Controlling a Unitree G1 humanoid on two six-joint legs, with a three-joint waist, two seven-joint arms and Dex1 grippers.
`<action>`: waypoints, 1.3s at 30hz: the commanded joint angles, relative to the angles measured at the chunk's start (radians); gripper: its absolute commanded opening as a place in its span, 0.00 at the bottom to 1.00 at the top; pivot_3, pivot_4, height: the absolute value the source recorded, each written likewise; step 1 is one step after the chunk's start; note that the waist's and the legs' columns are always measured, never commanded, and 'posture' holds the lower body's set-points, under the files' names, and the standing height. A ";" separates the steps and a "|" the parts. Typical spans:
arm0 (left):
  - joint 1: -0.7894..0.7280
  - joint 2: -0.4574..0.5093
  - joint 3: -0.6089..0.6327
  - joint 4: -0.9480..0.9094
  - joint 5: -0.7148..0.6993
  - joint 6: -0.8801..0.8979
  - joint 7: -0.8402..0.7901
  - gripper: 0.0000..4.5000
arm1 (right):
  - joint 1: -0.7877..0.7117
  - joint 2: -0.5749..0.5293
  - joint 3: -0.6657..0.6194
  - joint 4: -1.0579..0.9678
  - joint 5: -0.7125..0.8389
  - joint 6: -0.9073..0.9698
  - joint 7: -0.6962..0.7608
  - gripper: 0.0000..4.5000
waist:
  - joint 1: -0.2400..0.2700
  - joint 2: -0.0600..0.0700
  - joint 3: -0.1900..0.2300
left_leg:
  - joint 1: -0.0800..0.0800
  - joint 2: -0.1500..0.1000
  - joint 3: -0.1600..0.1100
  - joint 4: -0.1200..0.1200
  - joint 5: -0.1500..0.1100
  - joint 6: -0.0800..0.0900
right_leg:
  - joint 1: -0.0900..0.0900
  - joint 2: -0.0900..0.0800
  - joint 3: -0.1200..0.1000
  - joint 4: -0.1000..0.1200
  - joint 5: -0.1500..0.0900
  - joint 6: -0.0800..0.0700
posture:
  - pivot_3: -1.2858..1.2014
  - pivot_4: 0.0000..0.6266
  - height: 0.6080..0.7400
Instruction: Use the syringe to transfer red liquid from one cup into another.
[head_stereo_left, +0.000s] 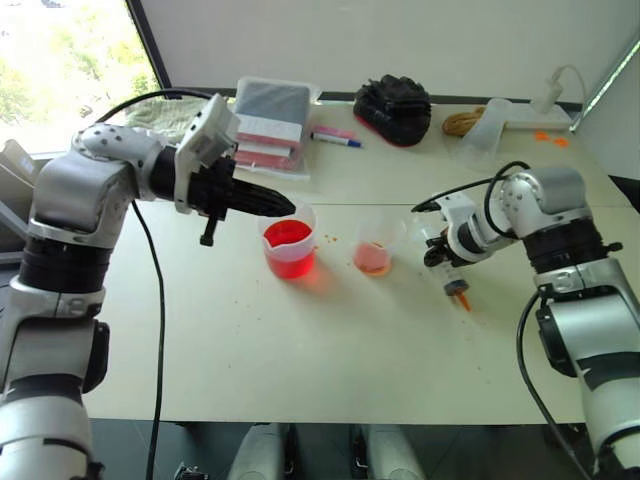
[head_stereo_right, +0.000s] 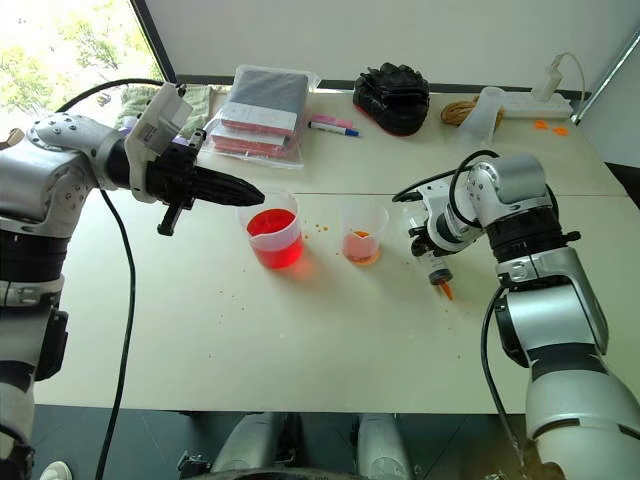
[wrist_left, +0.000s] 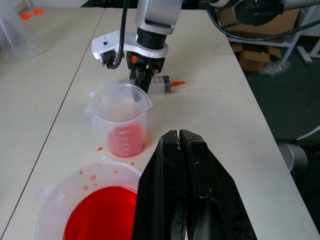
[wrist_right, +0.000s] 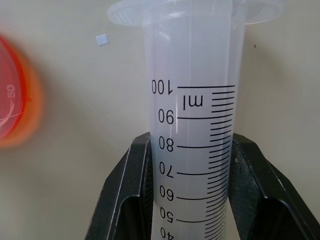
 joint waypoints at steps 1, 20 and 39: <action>-0.007 0.012 0.045 -0.030 -0.022 0.006 0.010 0.00 | -0.015 -0.012 0.008 -0.009 -0.008 0.006 0.020 0.31 | 0.000 0.000 0.000 | 0.000 0.000 0.000 0.000 0.000 0.000 | 0.000 0.000 0.000 0.000 0.000 0.000 | 0.52 0.24 1.00; -0.095 -0.010 0.165 0.110 -0.047 0.038 0.159 0.00 | 0.016 0.061 -0.338 -0.580 -0.145 -0.618 0.206 0.31 | -0.003 0.000 0.000 | 0.000 0.001 0.000 0.000 0.000 -0.001 | -0.001 0.003 0.001 0.002 0.000 0.001 | 0.52 0.24 1.00; -0.088 0.190 0.283 0.045 -0.102 0.196 0.241 0.23 | 0.215 0.549 -0.174 -0.660 -0.164 -1.089 0.390 0.31 | 0.000 -0.001 0.000 | 0.001 0.000 0.000 0.001 0.004 -0.008 | -0.002 0.002 0.002 0.012 0.000 0.001 | 0.52 0.24 1.00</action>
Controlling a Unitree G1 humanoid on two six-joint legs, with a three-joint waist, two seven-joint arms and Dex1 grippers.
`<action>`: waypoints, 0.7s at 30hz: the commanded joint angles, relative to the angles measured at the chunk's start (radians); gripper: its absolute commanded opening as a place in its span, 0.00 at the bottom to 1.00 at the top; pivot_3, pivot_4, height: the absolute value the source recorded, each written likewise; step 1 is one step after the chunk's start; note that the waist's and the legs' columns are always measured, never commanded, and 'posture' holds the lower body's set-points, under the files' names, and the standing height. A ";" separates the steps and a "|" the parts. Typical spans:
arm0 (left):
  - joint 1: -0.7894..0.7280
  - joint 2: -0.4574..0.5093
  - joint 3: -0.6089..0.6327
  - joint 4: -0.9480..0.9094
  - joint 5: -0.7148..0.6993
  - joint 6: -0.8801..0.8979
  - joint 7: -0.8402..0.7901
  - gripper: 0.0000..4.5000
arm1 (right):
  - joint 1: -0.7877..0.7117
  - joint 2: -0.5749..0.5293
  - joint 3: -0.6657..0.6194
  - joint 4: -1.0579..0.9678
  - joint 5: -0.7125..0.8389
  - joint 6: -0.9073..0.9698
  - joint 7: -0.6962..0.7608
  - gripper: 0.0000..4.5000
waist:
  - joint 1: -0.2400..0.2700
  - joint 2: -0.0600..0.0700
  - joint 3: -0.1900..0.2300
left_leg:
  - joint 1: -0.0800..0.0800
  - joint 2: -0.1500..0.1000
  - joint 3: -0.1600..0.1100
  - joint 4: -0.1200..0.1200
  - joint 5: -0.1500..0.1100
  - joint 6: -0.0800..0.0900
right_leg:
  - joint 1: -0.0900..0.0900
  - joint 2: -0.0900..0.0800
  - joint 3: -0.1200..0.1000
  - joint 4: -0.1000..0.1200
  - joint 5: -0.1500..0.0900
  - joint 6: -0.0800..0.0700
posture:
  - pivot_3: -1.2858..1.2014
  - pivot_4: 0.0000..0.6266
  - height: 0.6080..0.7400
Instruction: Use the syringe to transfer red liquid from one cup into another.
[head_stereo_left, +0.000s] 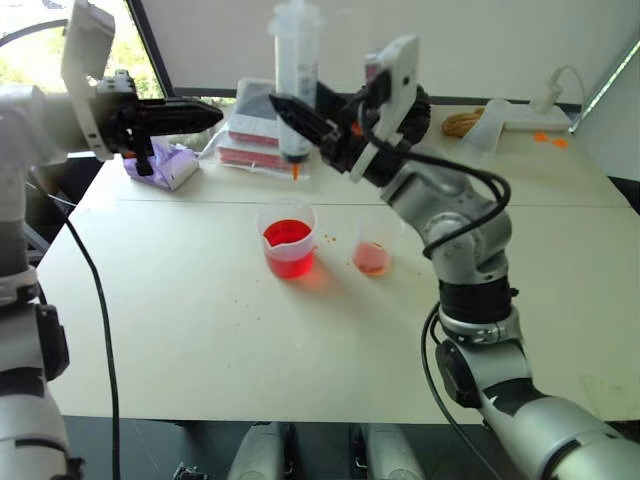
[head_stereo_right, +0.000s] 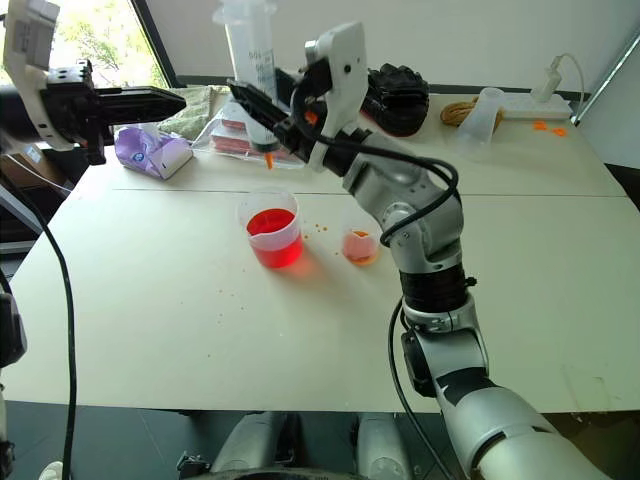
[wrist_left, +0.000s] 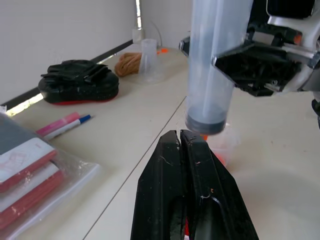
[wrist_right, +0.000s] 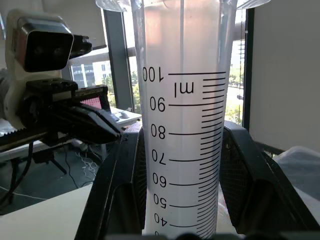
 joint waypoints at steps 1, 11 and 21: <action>-0.022 0.031 0.042 -0.047 -0.021 0.005 0.014 0.29 | 0.021 0.023 0.031 -0.037 -0.028 -0.062 0.029 0.31 | -0.001 0.000 0.000 | 0.000 0.000 0.000 0.000 0.000 0.000 | 0.000 0.000 0.000 0.000 0.000 0.000 | 0.52 0.24 1.00; 0.007 -0.021 0.038 -0.088 -0.047 0.005 0.069 0.59 | 0.106 0.093 0.091 0.037 -0.116 -0.181 0.060 0.31 | -0.002 0.000 0.000 | 0.001 0.000 0.000 0.000 0.001 -0.001 | 0.000 0.001 0.000 0.001 0.000 0.000 | 0.52 0.24 1.00; 0.017 -0.070 -0.019 -0.027 0.017 -0.070 0.073 0.59 | 0.198 0.145 0.140 0.188 -0.246 -0.374 0.070 0.31 | -0.003 0.000 0.000 | 0.001 0.000 0.000 0.000 0.001 -0.002 | 0.000 0.003 0.001 0.001 0.000 0.000 | 0.52 0.24 1.00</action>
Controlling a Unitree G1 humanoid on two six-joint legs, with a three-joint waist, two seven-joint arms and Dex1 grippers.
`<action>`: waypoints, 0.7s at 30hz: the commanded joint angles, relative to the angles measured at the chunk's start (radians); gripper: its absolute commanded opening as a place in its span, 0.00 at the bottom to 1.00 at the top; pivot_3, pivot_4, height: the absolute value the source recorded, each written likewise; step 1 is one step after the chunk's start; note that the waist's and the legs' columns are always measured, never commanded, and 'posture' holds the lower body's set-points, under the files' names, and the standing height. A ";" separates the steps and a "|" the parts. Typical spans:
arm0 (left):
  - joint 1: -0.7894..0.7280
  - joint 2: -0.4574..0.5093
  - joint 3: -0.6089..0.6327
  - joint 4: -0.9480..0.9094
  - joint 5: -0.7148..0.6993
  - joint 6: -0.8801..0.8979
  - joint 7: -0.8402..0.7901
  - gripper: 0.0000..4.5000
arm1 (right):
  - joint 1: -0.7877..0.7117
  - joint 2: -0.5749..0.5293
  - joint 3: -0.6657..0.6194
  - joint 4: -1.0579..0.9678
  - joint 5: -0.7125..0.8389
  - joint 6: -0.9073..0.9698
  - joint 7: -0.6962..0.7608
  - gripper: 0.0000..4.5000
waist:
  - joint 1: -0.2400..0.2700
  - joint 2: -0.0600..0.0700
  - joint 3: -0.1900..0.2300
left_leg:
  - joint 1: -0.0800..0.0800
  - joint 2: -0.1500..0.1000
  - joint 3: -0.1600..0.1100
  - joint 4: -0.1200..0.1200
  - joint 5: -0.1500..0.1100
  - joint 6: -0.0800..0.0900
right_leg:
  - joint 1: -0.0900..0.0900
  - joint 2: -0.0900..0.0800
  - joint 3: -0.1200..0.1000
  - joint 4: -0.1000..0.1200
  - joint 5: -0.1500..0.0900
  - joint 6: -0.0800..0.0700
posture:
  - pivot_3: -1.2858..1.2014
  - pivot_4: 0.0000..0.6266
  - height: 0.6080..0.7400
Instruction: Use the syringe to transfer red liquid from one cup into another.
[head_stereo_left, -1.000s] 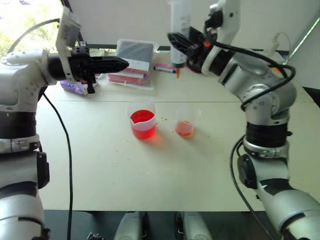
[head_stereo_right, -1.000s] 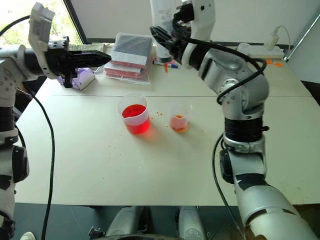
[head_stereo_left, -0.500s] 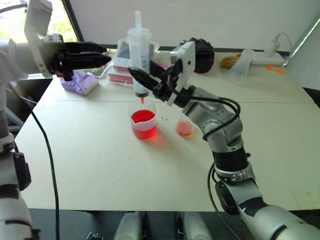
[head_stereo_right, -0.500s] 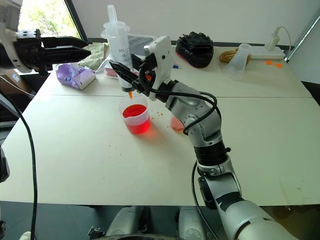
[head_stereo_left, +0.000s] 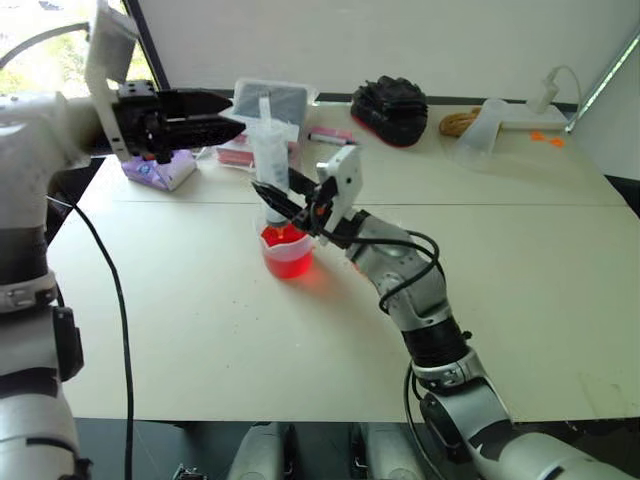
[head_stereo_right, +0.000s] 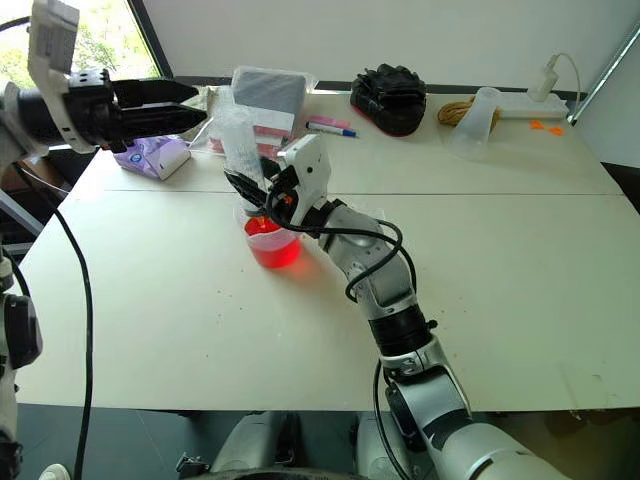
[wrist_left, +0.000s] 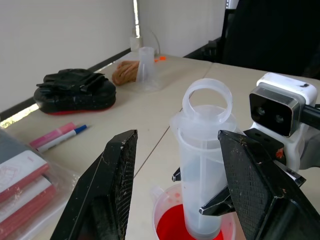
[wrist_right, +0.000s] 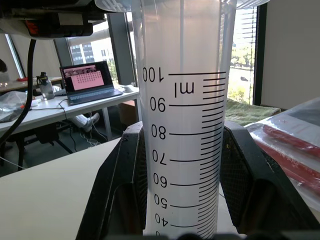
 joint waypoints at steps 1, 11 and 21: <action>0.000 0.004 -0.007 0.011 0.027 -0.046 -0.008 0.59 | -0.005 0.039 0.005 0.032 -0.041 -0.094 -0.010 0.31 | -0.001 0.000 0.000 | 0.000 0.000 0.000 0.000 0.000 0.000 | 0.000 0.000 0.000 0.000 0.000 0.000 | 0.52 0.24 1.00; 0.011 -0.007 -0.044 0.067 0.068 -0.092 -0.047 0.59 | 0.020 0.074 0.017 0.103 -0.105 -0.201 -0.012 0.31 | 0.000 0.000 0.000 | 0.000 0.000 0.000 0.000 0.001 -0.001 | 0.000 0.000 0.000 0.000 0.000 0.000 | 0.52 0.24 1.00; -0.056 -0.052 -0.071 0.176 0.110 -0.130 -0.080 0.59 | 0.047 0.070 0.031 0.094 -0.127 -0.216 0.013 0.31 | 0.000 0.000 0.000 | 0.000 0.000 0.000 0.000 0.001 -0.001 | 0.000 0.001 0.001 0.000 0.000 0.000 | 0.52 0.24 1.00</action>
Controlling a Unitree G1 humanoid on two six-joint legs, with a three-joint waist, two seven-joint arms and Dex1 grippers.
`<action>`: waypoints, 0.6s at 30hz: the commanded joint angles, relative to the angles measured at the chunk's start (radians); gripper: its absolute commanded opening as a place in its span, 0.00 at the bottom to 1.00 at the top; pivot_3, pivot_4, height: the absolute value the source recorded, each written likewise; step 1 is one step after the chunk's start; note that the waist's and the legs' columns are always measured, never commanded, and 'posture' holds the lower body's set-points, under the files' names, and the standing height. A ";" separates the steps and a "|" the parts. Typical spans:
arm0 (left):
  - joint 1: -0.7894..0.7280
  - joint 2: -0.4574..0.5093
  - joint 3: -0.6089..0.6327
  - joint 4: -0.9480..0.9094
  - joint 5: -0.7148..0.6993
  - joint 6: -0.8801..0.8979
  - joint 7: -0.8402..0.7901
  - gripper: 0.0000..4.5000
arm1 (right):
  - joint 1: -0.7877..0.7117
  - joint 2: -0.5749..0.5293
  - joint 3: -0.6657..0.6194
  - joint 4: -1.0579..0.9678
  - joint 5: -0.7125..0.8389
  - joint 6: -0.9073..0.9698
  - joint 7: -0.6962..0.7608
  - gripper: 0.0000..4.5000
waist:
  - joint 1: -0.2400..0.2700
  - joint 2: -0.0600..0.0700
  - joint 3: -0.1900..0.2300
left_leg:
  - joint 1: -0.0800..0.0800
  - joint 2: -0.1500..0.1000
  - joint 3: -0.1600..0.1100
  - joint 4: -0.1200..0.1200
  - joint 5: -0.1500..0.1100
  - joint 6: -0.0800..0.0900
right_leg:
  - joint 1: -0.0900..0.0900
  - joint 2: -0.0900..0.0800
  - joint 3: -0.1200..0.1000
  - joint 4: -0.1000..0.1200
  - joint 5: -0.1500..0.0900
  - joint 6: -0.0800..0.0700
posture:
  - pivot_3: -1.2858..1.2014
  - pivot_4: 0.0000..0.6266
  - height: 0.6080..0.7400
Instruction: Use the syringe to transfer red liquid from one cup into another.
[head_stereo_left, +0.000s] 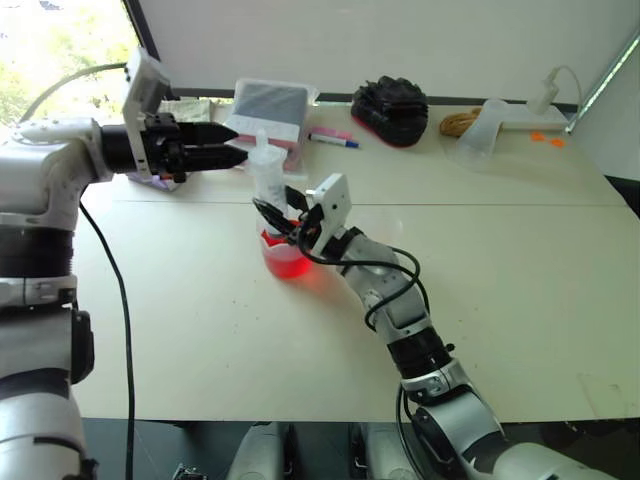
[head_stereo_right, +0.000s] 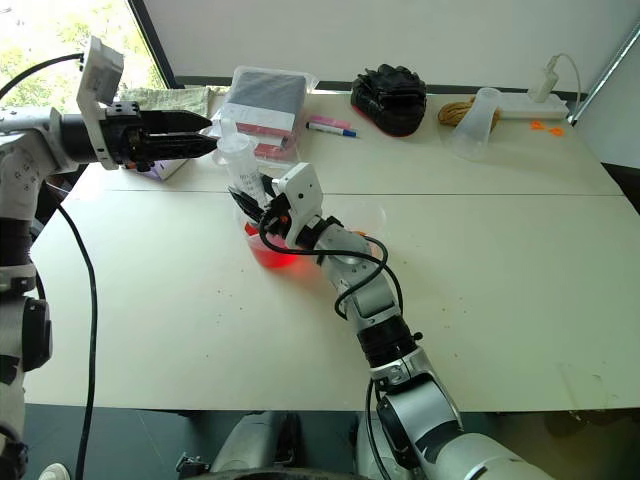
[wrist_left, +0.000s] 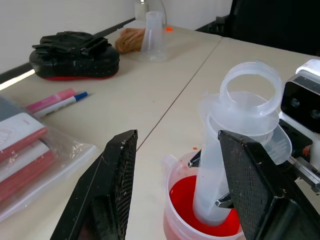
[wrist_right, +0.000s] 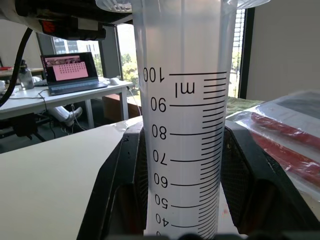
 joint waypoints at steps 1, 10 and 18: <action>-0.053 -0.012 0.011 0.006 -0.001 -0.019 -0.018 0.59 | -0.003 0.011 0.010 -0.030 -0.009 -0.027 0.012 0.31 | 0.000 0.000 0.000 | 0.000 0.000 0.000 0.000 0.000 0.000 | 0.000 0.000 0.000 0.000 0.000 0.000 | 0.52 0.24 1.00; -0.095 0.001 0.014 0.034 -0.007 0.017 -0.095 0.59 | 0.000 0.012 0.006 -0.013 -0.029 -0.044 0.019 0.31 | -0.003 0.000 0.000 | 0.000 0.001 0.000 0.000 0.000 0.000 | 0.000 0.001 0.000 0.000 0.000 0.000 | 0.52 0.24 1.00; -0.084 0.025 0.016 0.006 -0.006 0.042 -0.137 0.59 | -0.006 0.015 0.002 -0.002 -0.031 -0.053 0.023 0.31 | -0.002 0.000 0.000 | 0.000 0.001 0.000 0.000 0.000 -0.001 | 0.000 0.001 0.000 0.000 0.000 0.000 | 0.52 0.24 1.00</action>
